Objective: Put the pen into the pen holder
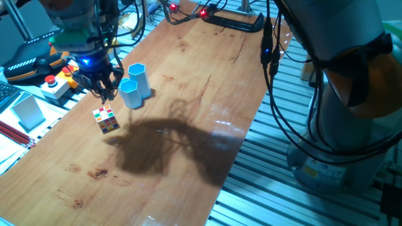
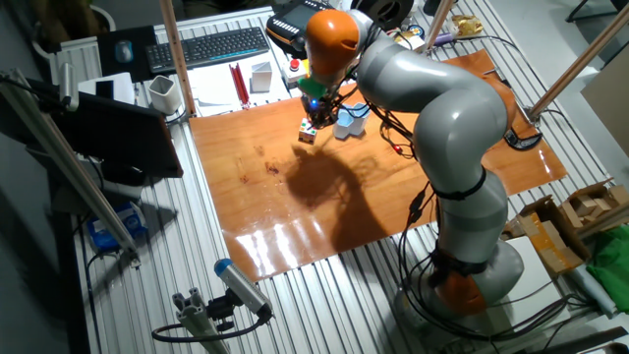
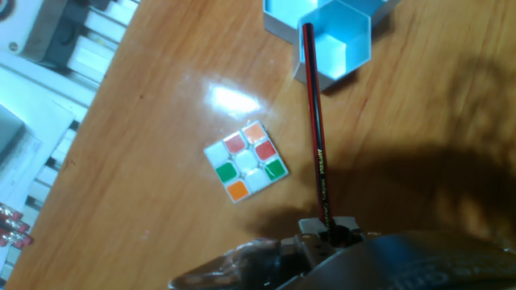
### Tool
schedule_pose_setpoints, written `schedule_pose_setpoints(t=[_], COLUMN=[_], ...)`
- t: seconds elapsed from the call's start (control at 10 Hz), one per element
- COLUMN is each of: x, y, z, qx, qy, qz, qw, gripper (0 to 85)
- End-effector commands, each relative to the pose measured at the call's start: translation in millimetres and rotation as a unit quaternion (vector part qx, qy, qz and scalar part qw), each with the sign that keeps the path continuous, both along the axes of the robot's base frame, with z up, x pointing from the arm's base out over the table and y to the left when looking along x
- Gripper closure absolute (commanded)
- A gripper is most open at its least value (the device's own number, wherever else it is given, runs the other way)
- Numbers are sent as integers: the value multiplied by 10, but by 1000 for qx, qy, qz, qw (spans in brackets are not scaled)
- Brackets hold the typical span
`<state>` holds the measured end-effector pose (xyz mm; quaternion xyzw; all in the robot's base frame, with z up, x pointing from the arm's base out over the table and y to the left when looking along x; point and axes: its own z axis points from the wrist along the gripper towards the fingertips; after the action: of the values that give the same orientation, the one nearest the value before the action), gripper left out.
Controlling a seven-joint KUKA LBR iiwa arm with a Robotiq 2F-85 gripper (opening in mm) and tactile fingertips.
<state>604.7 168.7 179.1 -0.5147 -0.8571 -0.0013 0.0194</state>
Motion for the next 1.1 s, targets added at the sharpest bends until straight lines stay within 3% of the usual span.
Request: schedule_pose_setpoints(t=[0.0,0.4,1.0], x=[-4,-22,-24], y=[-11,-47,-38], z=[-2,-6,-6], qx=[0,18,21], qy=[3,21,20], qz=[1,9,14], qw=[1000,1000,999], gripper=[843,843,843])
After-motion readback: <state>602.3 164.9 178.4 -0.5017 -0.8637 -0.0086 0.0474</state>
